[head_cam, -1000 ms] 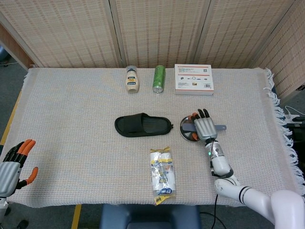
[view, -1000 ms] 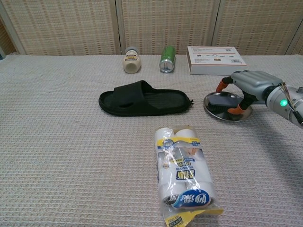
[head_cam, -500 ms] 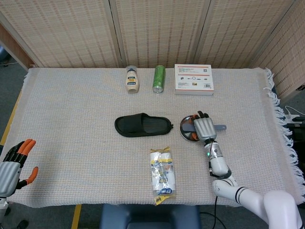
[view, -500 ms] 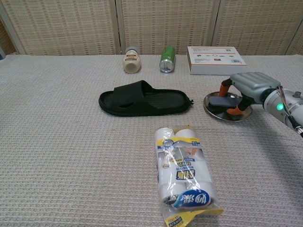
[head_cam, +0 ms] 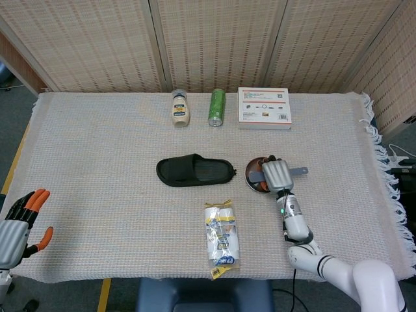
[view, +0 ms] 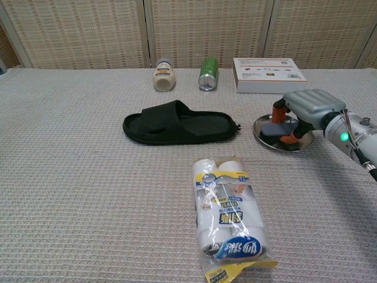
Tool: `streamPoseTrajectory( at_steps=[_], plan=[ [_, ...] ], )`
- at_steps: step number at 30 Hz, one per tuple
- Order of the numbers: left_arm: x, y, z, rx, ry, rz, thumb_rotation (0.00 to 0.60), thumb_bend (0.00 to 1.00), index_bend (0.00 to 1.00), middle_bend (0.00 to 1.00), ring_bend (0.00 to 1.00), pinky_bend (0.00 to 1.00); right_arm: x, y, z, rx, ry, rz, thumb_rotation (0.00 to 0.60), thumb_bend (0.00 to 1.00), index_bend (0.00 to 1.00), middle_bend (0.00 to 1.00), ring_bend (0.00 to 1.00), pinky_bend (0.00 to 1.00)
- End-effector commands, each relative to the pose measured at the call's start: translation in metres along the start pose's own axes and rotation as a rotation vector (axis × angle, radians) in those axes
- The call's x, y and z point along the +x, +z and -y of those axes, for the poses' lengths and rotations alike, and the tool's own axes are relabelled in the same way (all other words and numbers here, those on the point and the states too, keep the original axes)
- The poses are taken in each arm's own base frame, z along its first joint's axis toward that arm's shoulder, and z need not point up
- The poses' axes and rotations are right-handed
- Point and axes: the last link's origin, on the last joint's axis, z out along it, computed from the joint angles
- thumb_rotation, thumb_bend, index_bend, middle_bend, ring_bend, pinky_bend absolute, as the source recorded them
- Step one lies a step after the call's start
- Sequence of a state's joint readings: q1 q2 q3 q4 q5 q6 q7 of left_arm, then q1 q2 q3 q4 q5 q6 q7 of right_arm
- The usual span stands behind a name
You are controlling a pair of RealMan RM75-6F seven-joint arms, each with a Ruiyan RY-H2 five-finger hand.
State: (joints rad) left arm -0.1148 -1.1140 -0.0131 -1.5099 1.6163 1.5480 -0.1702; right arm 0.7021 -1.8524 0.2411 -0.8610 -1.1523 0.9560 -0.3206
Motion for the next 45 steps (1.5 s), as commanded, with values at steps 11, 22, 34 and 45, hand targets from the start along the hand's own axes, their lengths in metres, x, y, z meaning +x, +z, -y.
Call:
streamPoseTrajectory(
  at_steps=[11, 22, 34, 45],
  plan=[
    [0.0, 0.0, 0.001, 0.001, 0.001, 0.002, 0.6, 0.46, 0.0, 0.0, 0.0, 0.1, 0.005, 0.001, -0.001, 0.0, 0.002, -0.048, 0.6, 0.26, 0.83, 0.57, 0.48, 0.73],
    [-0.001, -0.001, 0.0, 0.003, 0.0, 0.008, 0.6, 0.46, 0.0, 0.0, 0.0, 0.1, 0.039, 0.014, 0.023, 0.071, -0.015, -0.126, 0.6, 0.27, 0.85, 0.59, 0.49, 0.73],
    [0.0, -0.001, 0.002, 0.011, -0.019, 0.02, 0.6, 0.46, 0.0, 0.0, 0.0, 0.1, 0.066, 0.034, 0.088, 0.167, -0.172, -0.164, 0.6, 0.27, 0.86, 0.59, 0.49, 0.73],
    [0.002, -0.003, 0.002, 0.004, -0.044, 0.03, 0.6, 0.46, 0.0, 0.0, 0.0, 0.1, 0.05, 0.038, 0.123, 0.188, -0.238, -0.131, 0.6, 0.27, 0.87, 0.6, 0.51, 0.73]
  ],
)
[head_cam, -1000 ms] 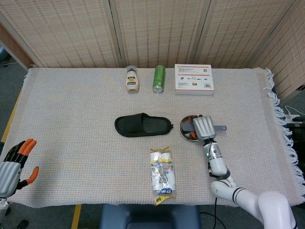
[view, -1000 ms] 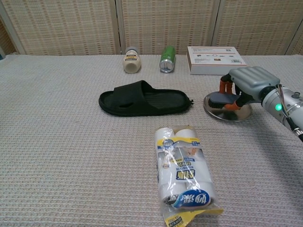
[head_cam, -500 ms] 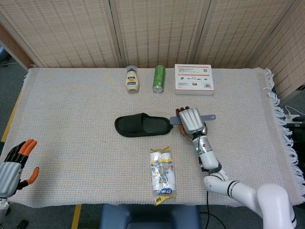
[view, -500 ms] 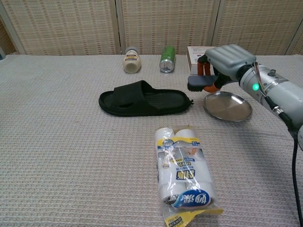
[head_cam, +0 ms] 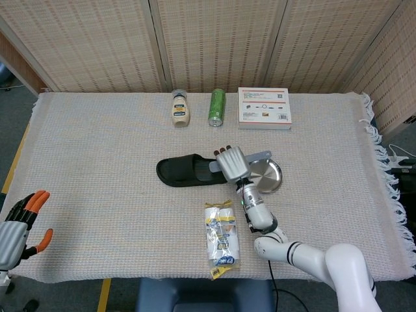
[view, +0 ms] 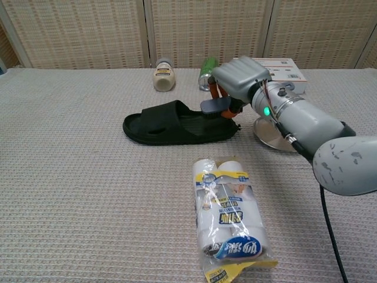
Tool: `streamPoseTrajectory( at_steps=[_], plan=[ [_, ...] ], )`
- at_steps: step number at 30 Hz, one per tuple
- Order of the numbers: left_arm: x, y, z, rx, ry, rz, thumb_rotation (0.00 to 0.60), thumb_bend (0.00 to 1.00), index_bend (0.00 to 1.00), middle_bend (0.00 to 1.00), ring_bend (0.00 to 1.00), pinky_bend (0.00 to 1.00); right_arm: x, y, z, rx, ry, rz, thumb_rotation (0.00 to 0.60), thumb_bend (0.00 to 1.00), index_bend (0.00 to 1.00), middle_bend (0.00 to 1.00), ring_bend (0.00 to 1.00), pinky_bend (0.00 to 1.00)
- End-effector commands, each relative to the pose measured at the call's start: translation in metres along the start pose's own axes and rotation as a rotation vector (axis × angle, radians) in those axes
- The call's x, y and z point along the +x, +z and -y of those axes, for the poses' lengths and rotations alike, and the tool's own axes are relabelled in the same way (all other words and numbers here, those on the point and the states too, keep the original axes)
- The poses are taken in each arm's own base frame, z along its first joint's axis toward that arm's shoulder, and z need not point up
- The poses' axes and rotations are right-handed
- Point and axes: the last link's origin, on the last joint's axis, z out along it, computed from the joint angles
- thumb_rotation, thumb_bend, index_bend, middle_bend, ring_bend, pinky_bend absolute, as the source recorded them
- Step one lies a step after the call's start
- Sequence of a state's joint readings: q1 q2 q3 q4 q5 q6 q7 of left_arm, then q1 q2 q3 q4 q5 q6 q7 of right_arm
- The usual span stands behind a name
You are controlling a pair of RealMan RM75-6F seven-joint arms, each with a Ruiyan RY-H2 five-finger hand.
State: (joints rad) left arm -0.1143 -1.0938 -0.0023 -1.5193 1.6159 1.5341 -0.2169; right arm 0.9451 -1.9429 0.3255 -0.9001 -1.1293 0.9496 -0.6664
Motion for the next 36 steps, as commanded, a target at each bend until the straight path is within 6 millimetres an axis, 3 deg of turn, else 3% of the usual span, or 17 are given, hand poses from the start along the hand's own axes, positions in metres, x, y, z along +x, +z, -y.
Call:
streamPoseTrajectory(
  at_steps=[1, 18, 32, 36],
  plan=[
    [0.0, -0.001, 0.0, -0.001, -0.01, 0.009, 0.6, 0.46, 0.0, 0.0, 0.0, 0.1, -0.003, 0.002, 0.007, -0.002, -0.015, 0.009, 0.6, 0.27, 0.87, 0.6, 0.52, 0.73],
    [0.003, -0.003, 0.0, -0.014, -0.034, 0.012, 0.6, 0.47, 0.0, 0.0, 0.0, 0.1, -0.012, 0.006, 0.047, 0.034, -0.025, 0.035, 0.6, 0.28, 0.87, 0.6, 0.52, 0.73],
    [0.002, -0.003, 0.0, -0.024, -0.039, 0.017, 0.6, 0.47, 0.0, 0.0, 0.0, 0.1, -0.018, 0.007, 0.028, 0.001, -0.084, 0.048, 0.6, 0.28, 0.87, 0.6, 0.52, 0.73],
    [0.002, -0.002, 0.001, -0.017, -0.041, 0.019, 0.6, 0.48, 0.0, 0.0, 0.0, 0.1, -0.017, 0.007, 0.03, 0.011, -0.083, 0.054, 0.6, 0.28, 0.87, 0.6, 0.53, 0.73]
  ],
)
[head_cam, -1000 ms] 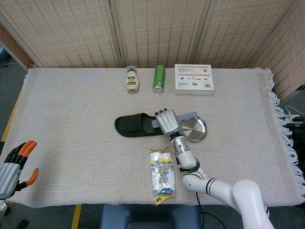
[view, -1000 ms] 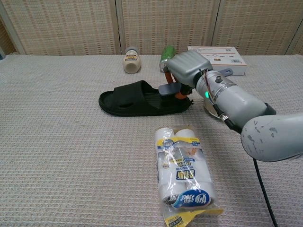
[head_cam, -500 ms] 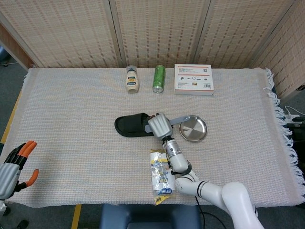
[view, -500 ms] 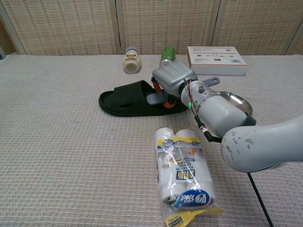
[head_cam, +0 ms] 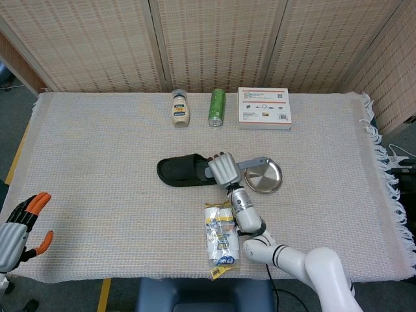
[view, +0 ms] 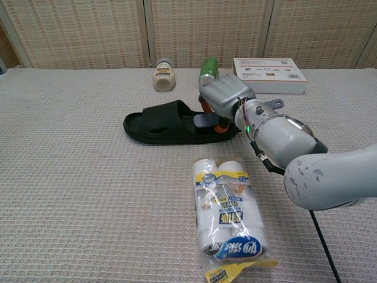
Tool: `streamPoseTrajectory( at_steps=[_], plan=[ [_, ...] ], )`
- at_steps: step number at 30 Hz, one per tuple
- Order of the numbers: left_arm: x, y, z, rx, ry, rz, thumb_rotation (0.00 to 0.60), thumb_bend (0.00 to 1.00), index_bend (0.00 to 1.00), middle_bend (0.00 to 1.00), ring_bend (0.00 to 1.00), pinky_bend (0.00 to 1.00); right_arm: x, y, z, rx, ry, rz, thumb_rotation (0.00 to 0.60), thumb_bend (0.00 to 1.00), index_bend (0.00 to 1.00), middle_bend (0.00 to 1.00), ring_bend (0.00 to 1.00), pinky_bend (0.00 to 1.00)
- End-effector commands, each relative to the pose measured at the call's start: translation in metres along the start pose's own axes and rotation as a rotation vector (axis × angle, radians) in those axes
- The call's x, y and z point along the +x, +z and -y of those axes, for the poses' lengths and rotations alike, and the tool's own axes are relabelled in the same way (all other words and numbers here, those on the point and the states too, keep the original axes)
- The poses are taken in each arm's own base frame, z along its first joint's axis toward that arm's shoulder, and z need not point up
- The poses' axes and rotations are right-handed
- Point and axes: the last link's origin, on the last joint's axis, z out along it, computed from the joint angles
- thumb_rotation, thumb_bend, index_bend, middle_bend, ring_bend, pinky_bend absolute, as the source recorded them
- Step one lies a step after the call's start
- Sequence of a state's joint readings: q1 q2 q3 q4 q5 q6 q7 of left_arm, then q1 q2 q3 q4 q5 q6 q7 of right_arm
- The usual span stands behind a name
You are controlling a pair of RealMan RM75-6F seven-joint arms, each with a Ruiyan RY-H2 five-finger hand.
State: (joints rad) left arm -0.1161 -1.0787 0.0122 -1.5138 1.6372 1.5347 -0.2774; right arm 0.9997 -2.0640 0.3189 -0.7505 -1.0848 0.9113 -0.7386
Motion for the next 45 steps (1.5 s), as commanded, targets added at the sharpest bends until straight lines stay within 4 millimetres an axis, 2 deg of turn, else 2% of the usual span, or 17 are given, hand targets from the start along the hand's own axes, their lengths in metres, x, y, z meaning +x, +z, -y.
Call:
streamPoseTrajectory(
  at_steps=[1, 12, 23, 35, 38, 45],
  plan=[
    [0.0, 0.001, 0.001, 0.003, -0.002, -0.001, 0.6, 0.48, 0.0, 0.0, 0.0, 0.1, 0.001, 0.0, 0.004, 0.01, -0.002, 0.001, 0.6, 0.28, 0.87, 0.6, 0.53, 0.73],
    [0.0, 0.001, 0.002, 0.004, -0.001, 0.001, 0.6, 0.48, 0.0, 0.0, 0.0, 0.1, 0.008, 0.002, 0.027, 0.05, 0.015, -0.018, 0.6, 0.28, 0.87, 0.6, 0.53, 0.73],
    [-0.001, 0.001, -0.001, -0.005, -0.001, 0.005, 0.6, 0.48, 0.0, 0.0, 0.0, 0.1, 0.003, 0.003, 0.002, -0.01, -0.038, -0.011, 0.6, 0.28, 0.88, 0.61, 0.53, 0.73],
    [0.0, 0.0, 0.0, -0.003, 0.0, 0.001, 0.6, 0.48, 0.0, 0.0, 0.0, 0.1, 0.01, 0.003, 0.026, 0.037, 0.004, -0.023, 0.6, 0.28, 0.87, 0.61, 0.53, 0.73],
    [0.0, 0.0, 0.0, -0.001, 0.001, 0.0, 0.6, 0.48, 0.0, 0.0, 0.0, 0.1, 0.006, 0.003, 0.024, 0.033, -0.014, -0.016, 0.6, 0.28, 0.87, 0.61, 0.53, 0.73],
    [-0.001, 0.0, 0.0, 0.001, 0.003, 0.003, 0.6, 0.48, 0.0, 0.0, 0.0, 0.1, -0.001, 0.002, 0.004, -0.004, -0.045, -0.004, 0.6, 0.28, 0.87, 0.61, 0.53, 0.73]
  ],
)
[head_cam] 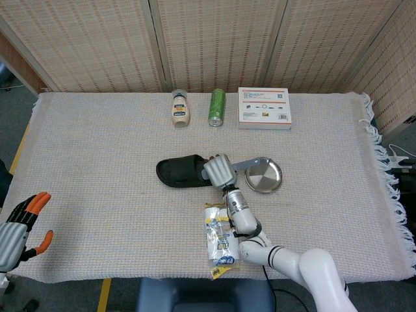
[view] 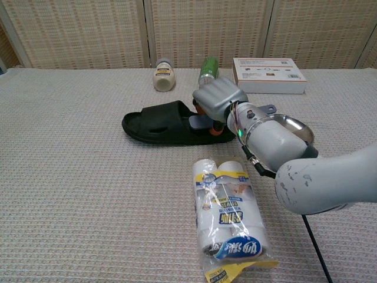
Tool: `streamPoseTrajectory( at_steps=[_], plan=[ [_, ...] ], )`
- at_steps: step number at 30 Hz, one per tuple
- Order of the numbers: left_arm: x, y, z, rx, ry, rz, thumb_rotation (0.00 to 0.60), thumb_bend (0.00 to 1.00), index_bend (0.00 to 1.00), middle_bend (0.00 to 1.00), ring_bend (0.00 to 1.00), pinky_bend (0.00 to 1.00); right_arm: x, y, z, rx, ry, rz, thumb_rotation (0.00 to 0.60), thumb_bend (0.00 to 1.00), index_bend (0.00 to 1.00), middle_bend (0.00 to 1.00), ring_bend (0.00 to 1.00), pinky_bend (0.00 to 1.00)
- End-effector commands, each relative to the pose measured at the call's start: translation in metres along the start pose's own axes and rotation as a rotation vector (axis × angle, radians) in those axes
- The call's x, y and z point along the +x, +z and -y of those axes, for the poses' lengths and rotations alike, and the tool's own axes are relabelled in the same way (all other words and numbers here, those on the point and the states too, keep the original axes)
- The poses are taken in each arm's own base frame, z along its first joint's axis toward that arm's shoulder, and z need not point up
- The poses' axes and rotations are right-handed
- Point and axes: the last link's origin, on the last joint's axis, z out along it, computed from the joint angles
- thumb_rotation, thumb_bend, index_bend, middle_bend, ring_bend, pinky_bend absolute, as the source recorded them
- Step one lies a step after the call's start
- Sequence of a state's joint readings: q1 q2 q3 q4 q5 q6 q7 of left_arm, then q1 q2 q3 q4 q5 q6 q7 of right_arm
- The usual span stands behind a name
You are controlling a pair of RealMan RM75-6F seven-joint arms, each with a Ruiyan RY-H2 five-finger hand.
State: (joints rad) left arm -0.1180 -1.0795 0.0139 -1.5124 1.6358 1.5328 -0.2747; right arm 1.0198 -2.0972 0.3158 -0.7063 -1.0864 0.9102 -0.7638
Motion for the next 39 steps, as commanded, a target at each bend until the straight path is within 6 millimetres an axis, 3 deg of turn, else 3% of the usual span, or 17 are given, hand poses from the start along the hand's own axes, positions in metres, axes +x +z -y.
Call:
streamPoseTrajectory(
  at_steps=[1, 8, 14, 21, 24, 30, 39],
  plan=[
    [0.0, 0.0, 0.0, 0.001, 0.001, 0.001, 0.6, 0.48, 0.0, 0.0, 0.0, 0.1, -0.001, 0.0, -0.007, -0.014, -0.004, -0.001, 0.6, 0.28, 0.87, 0.61, 0.53, 0.73],
    [-0.001, 0.0, 0.0, 0.003, 0.005, 0.002, 0.6, 0.48, 0.0, 0.0, 0.0, 0.1, 0.014, -0.003, -0.013, -0.019, 0.079, -0.053, 0.6, 0.28, 0.87, 0.61, 0.53, 0.73],
    [-0.001, 0.0, 0.001, 0.007, 0.008, 0.003, 0.6, 0.48, 0.0, 0.0, 0.0, 0.1, 0.019, -0.018, -0.053, -0.085, 0.113, -0.096, 0.6, 0.28, 0.87, 0.61, 0.53, 0.72],
    [-0.004, 0.002, -0.002, -0.006, 0.012, 0.012, 0.6, 0.48, 0.0, 0.0, 0.0, 0.1, -0.012, -0.047, -0.114, -0.171, 0.061, -0.011, 0.6, 0.28, 0.87, 0.61, 0.53, 0.72],
    [-0.006, 0.003, -0.004, -0.014, 0.013, 0.018, 0.6, 0.48, 0.0, 0.0, 0.0, 0.1, -0.029, -0.057, -0.129, -0.195, 0.06, 0.034, 0.6, 0.28, 0.87, 0.61, 0.53, 0.72],
    [-0.01, 0.005, -0.008, -0.029, 0.017, 0.033, 0.6, 0.48, 0.0, 0.0, 0.0, 0.1, -0.049, -0.069, -0.136, -0.202, 0.093, 0.079, 0.6, 0.28, 0.87, 0.61, 0.53, 0.72],
    [-0.01, 0.004, -0.008, -0.025, 0.016, 0.036, 0.6, 0.48, 0.0, 0.0, 0.0, 0.1, -0.061, -0.068, -0.128, -0.187, 0.103, 0.106, 0.6, 0.28, 0.82, 0.61, 0.53, 0.72]
  ],
)
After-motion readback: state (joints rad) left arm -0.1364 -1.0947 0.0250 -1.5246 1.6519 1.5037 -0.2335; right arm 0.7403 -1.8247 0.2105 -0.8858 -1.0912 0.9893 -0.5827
